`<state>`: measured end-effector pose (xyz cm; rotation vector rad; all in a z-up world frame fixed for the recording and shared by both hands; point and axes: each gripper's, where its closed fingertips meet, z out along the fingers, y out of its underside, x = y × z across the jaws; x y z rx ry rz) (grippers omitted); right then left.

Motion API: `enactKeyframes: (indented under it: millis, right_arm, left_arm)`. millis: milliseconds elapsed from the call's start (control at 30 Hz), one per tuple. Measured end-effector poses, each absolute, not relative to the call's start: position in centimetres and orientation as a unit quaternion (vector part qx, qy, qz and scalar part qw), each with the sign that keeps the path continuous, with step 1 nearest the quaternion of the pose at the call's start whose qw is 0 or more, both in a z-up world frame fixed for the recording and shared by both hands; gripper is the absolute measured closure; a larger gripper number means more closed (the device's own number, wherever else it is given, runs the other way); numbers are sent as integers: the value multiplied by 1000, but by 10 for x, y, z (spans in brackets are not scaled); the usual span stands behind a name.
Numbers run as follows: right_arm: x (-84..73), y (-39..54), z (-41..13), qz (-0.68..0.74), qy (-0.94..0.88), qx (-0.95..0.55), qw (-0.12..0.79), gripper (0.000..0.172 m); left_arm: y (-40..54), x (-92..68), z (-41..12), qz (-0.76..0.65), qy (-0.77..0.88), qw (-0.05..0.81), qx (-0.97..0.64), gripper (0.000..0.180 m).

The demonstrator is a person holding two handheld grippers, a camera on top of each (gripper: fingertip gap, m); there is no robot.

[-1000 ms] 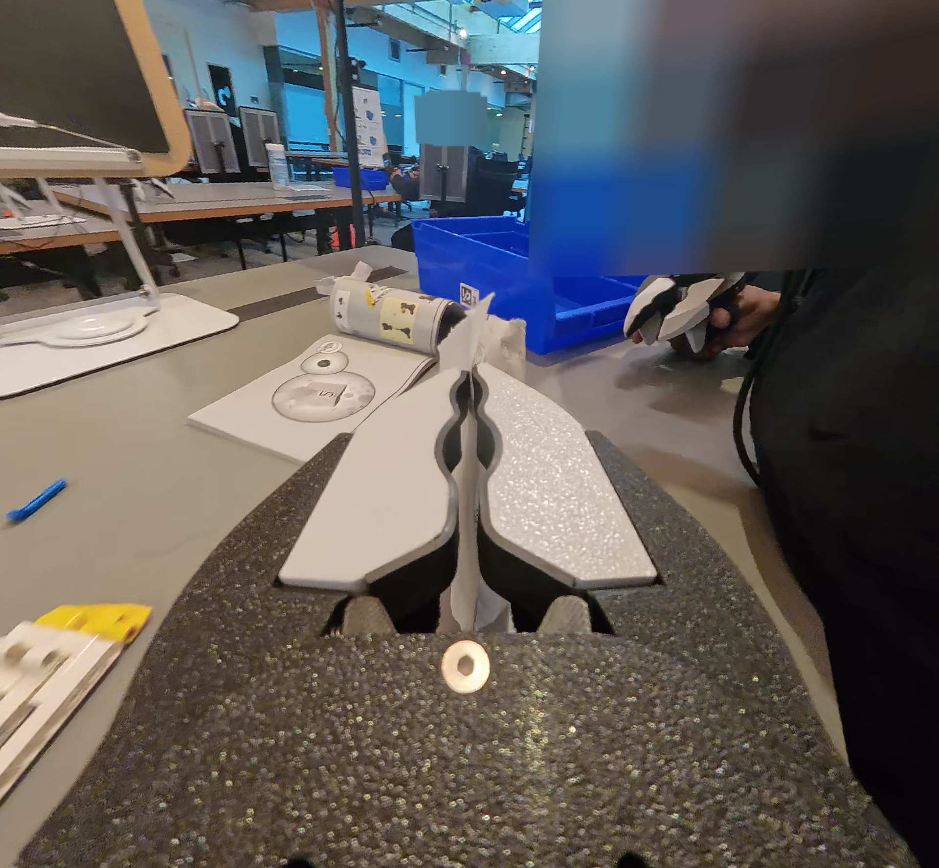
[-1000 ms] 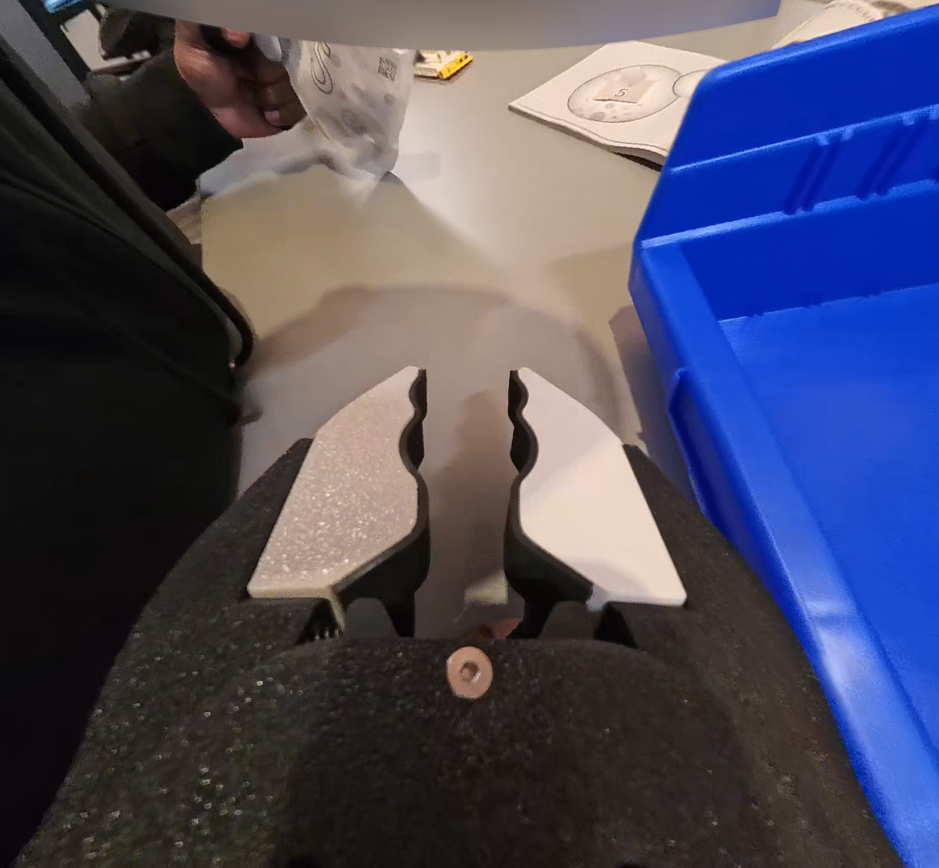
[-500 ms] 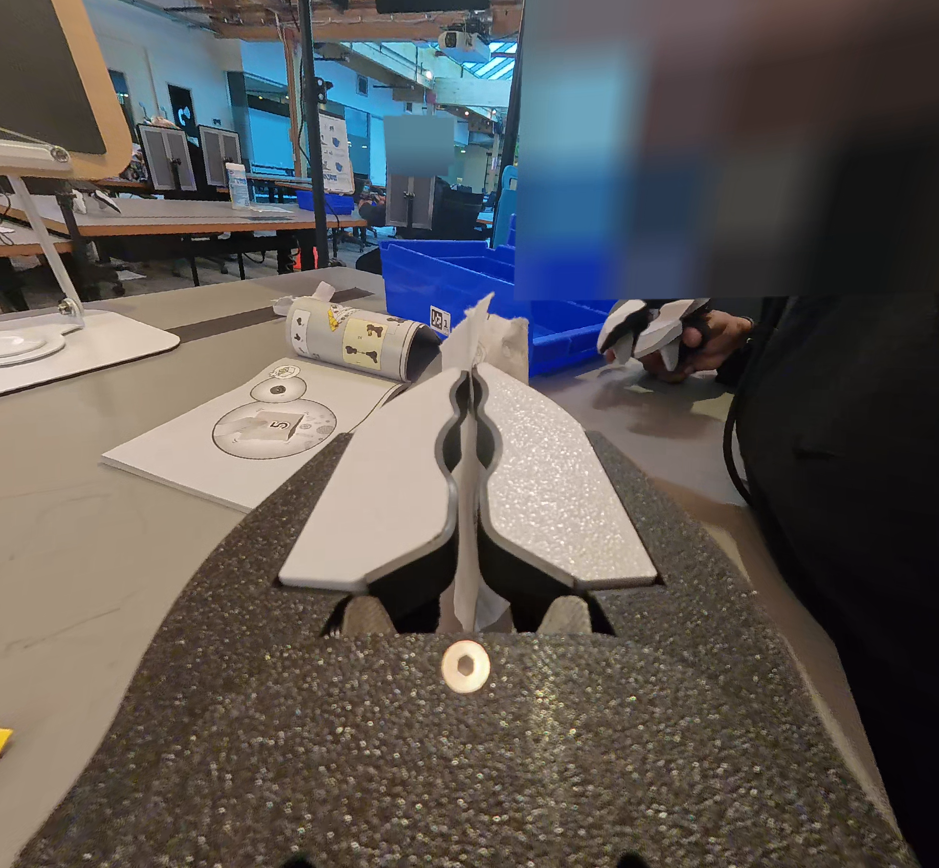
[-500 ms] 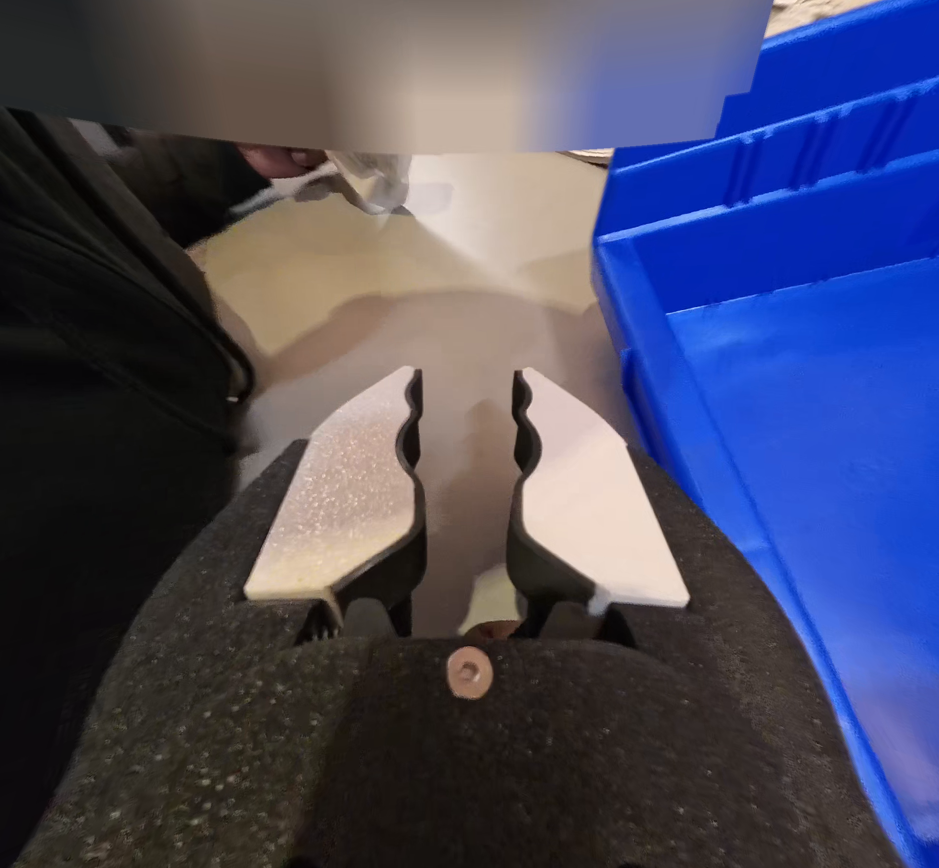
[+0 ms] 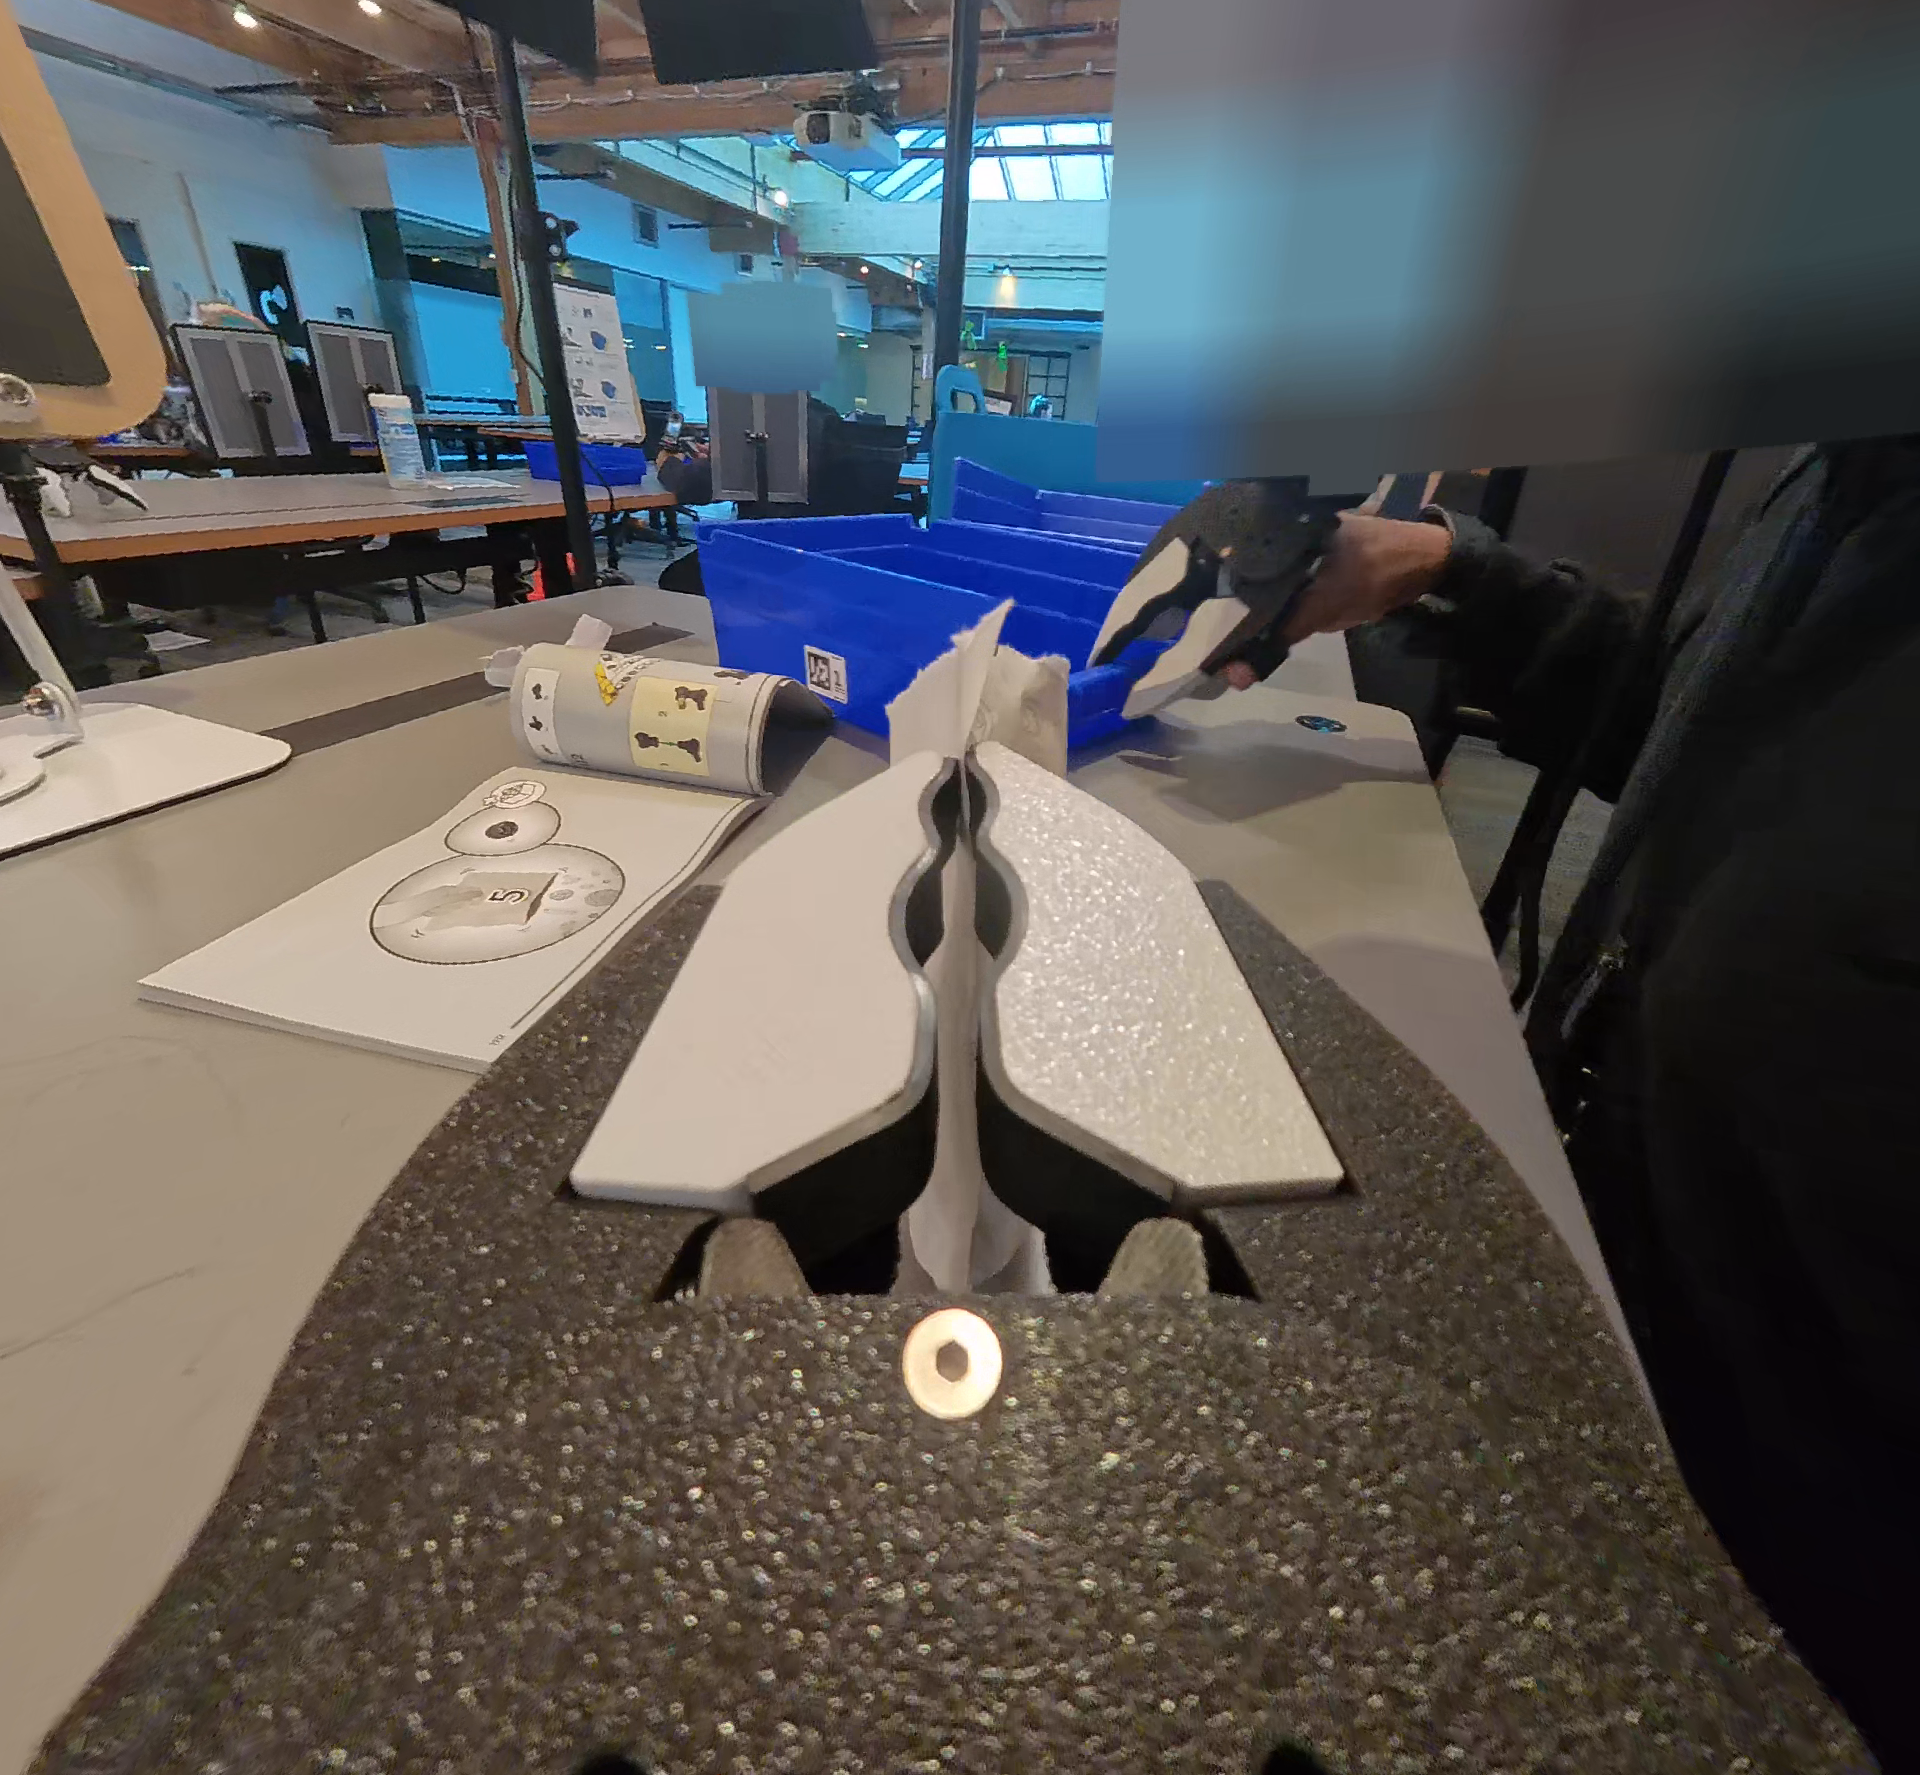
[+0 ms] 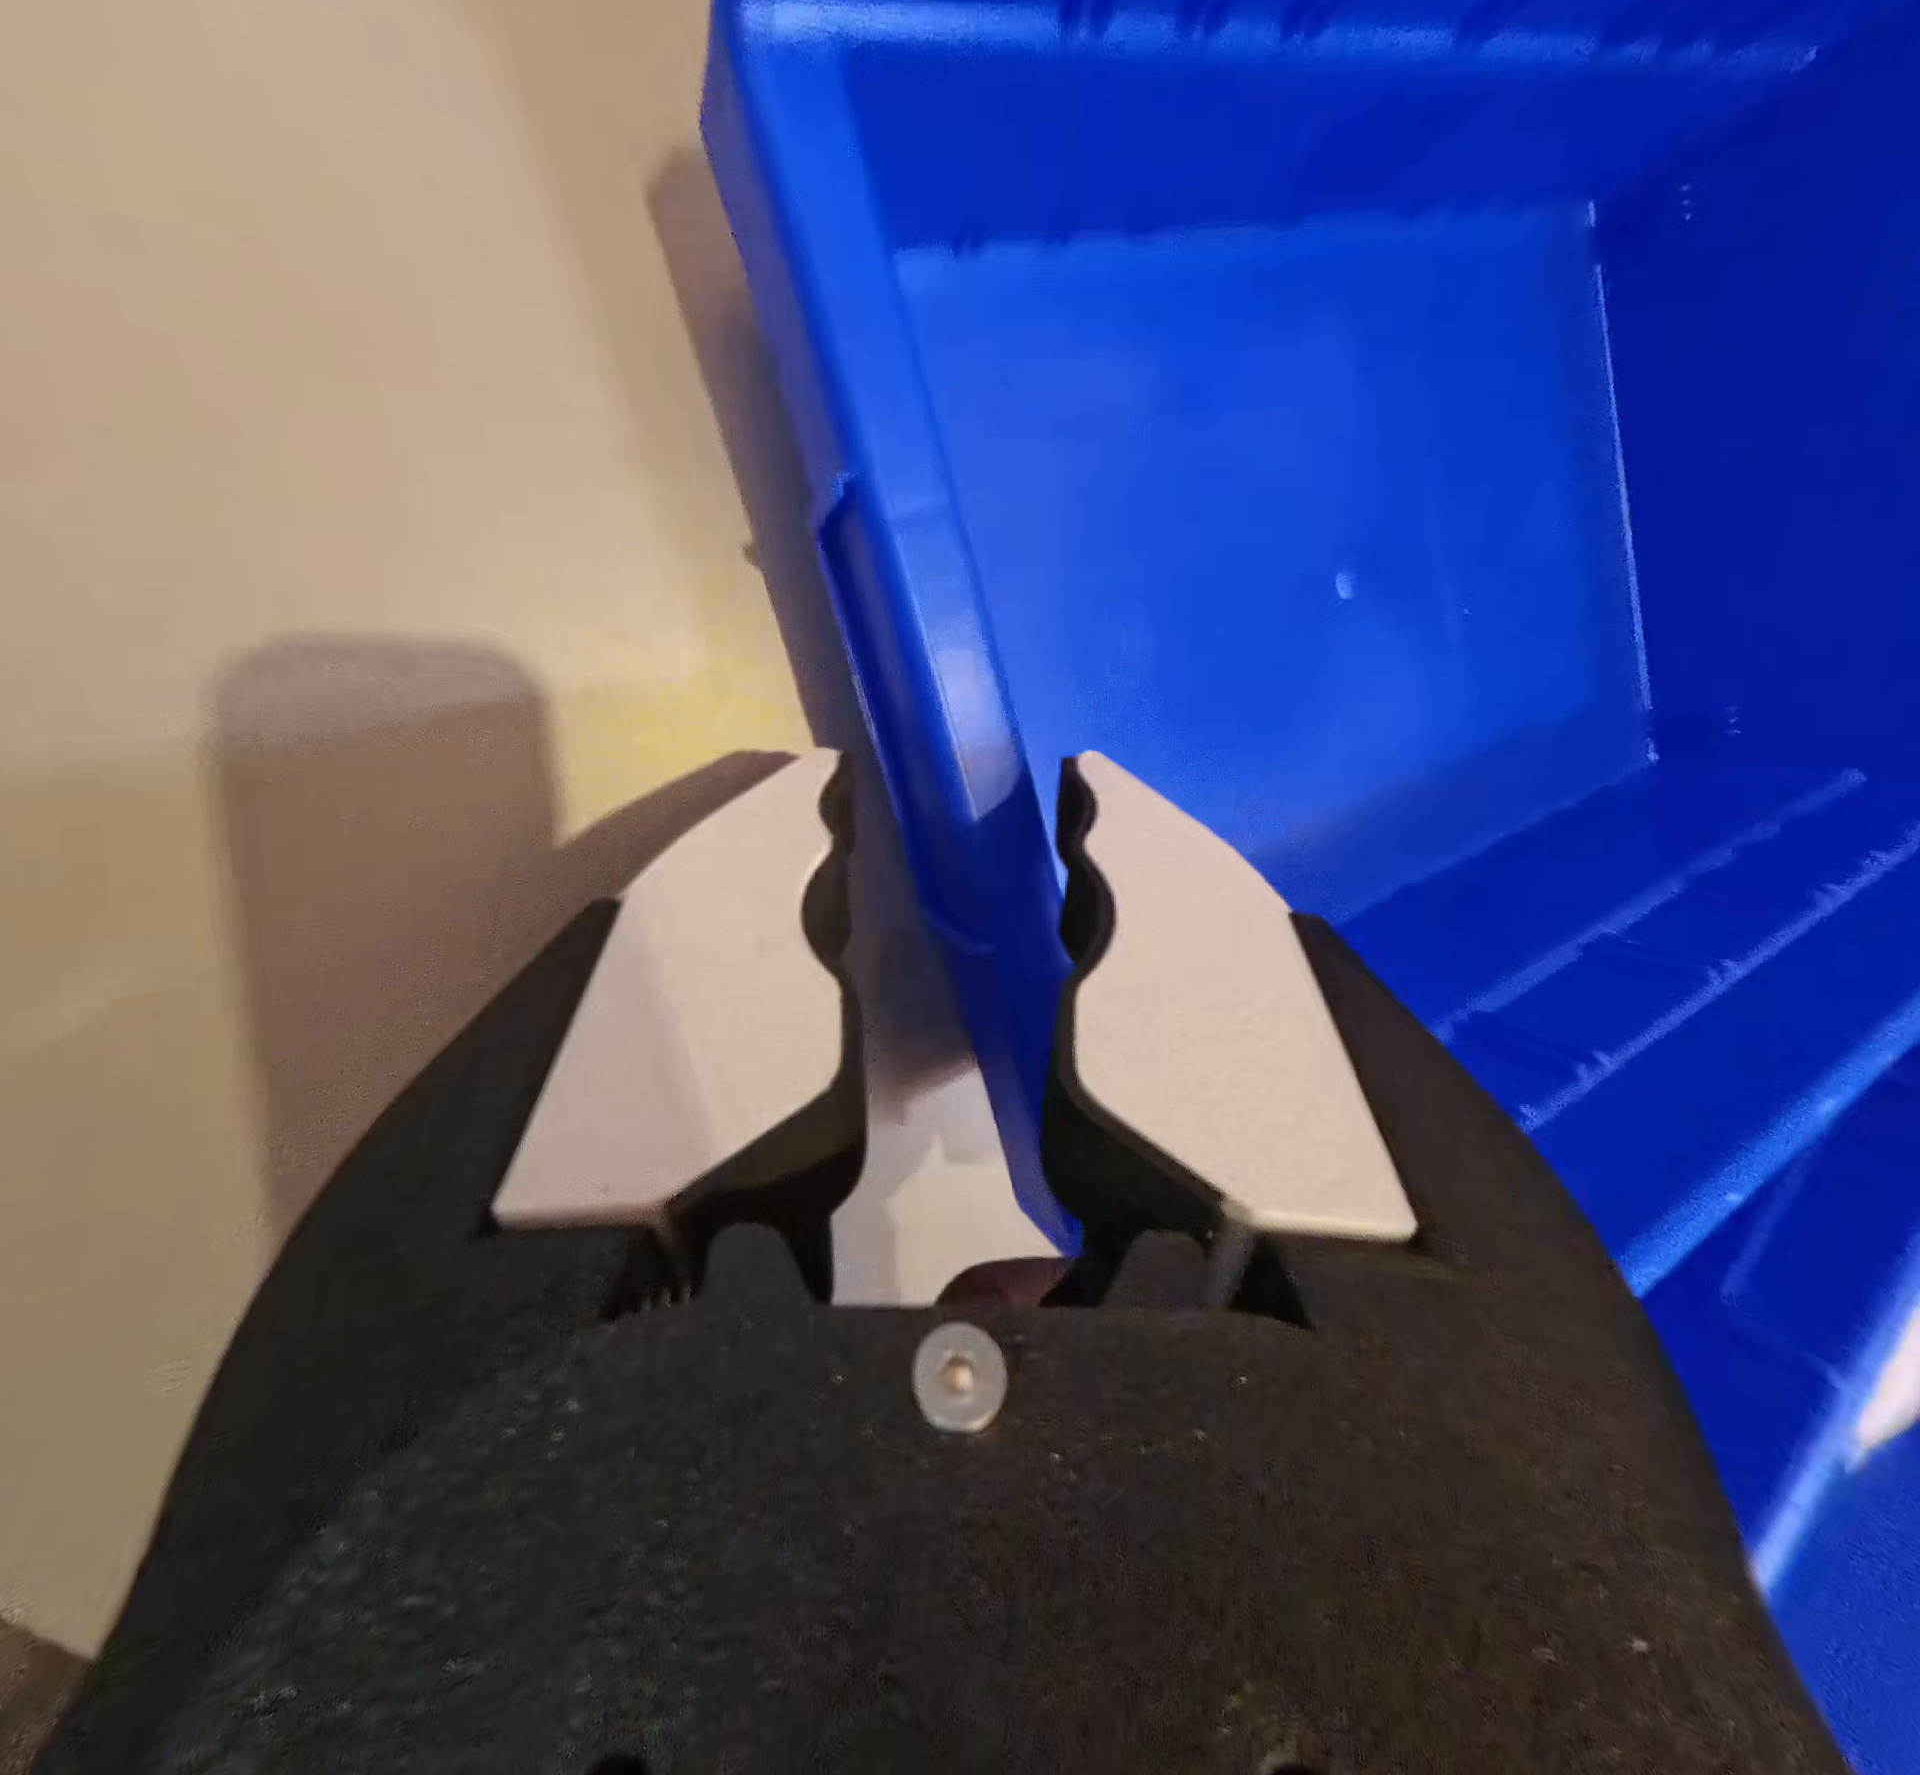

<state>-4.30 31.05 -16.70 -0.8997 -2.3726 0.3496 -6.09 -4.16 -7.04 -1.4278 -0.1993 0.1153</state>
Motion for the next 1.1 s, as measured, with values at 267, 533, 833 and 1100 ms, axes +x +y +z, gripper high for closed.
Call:
enactKeyframes:
  millis: [267, 533, 833, 1100]
  right_arm:
    - [-2, 268, -169, 69, -916, -278, 282, 143]
    - [83, 212, -167, 126, -924, -259, 250, 138]
    - [64, 212, -161, 205, -895, -287, 274, 143]
    - [43, 154, -99, 326, -862, -220, 320, 142]
  left_arm:
    - [-53, -33, -67, 55, -62, 752, -654, 180]
    - [-61, -27, -66, 42, -69, 760, -645, 180]
    - [-48, -25, -69, 29, -63, 753, -654, 180]
    - [-61, -10, -64, 36, -68, 775, -627, 180]
